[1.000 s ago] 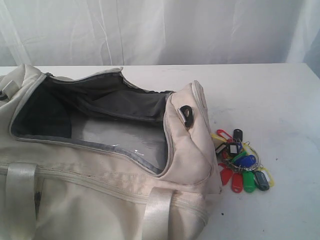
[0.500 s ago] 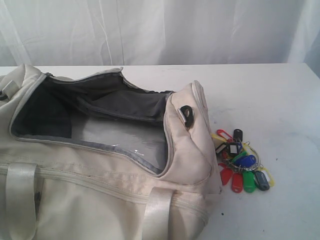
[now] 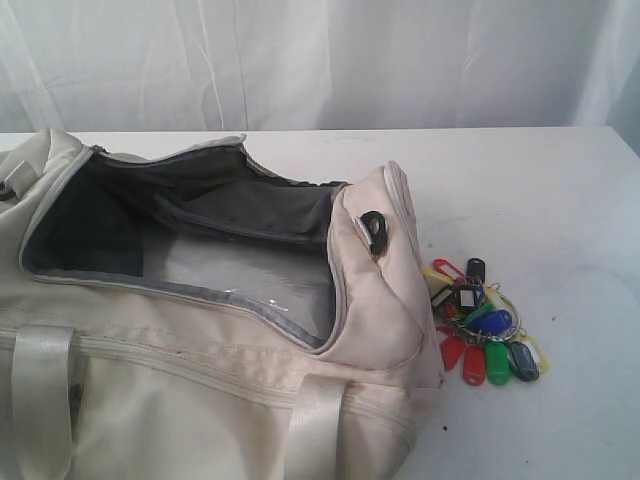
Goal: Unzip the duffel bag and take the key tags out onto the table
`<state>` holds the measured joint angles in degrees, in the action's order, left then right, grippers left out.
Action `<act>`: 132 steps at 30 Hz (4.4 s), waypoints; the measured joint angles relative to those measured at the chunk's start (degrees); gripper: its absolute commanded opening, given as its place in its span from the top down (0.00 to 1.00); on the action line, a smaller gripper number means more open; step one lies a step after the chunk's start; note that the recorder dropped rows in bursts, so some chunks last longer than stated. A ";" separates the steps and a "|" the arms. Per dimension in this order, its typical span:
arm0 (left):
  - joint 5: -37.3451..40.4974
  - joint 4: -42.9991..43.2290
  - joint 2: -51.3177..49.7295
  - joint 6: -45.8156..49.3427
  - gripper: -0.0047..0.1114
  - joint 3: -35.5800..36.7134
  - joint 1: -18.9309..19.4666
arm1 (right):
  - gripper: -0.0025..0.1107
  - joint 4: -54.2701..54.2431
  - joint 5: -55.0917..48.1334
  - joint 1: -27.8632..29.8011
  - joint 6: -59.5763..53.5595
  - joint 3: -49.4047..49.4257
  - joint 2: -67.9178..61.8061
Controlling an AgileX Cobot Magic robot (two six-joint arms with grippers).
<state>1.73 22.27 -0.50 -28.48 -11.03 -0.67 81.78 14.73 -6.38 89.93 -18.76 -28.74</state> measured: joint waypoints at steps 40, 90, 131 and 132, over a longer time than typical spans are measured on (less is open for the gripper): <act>11.42 -21.59 0.28 26.01 0.55 10.80 0.75 | 0.98 0.00 0.00 0.00 0.12 0.00 0.00; 13.95 -21.36 0.28 27.10 0.55 10.80 4.26 | 0.98 0.00 0.00 0.00 0.25 0.00 0.00; 14.04 -21.36 0.28 27.24 0.55 10.80 4.26 | 0.98 -90.50 -7.18 0.00 -101.59 18.49 14.63; 14.04 -21.36 0.28 27.24 0.55 10.80 4.26 | 0.98 -91.07 -8.03 0.00 -102.05 18.49 14.89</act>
<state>15.76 0.91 -0.22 -1.24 -0.23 3.60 -9.29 6.70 -6.38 -12.12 -0.27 -13.86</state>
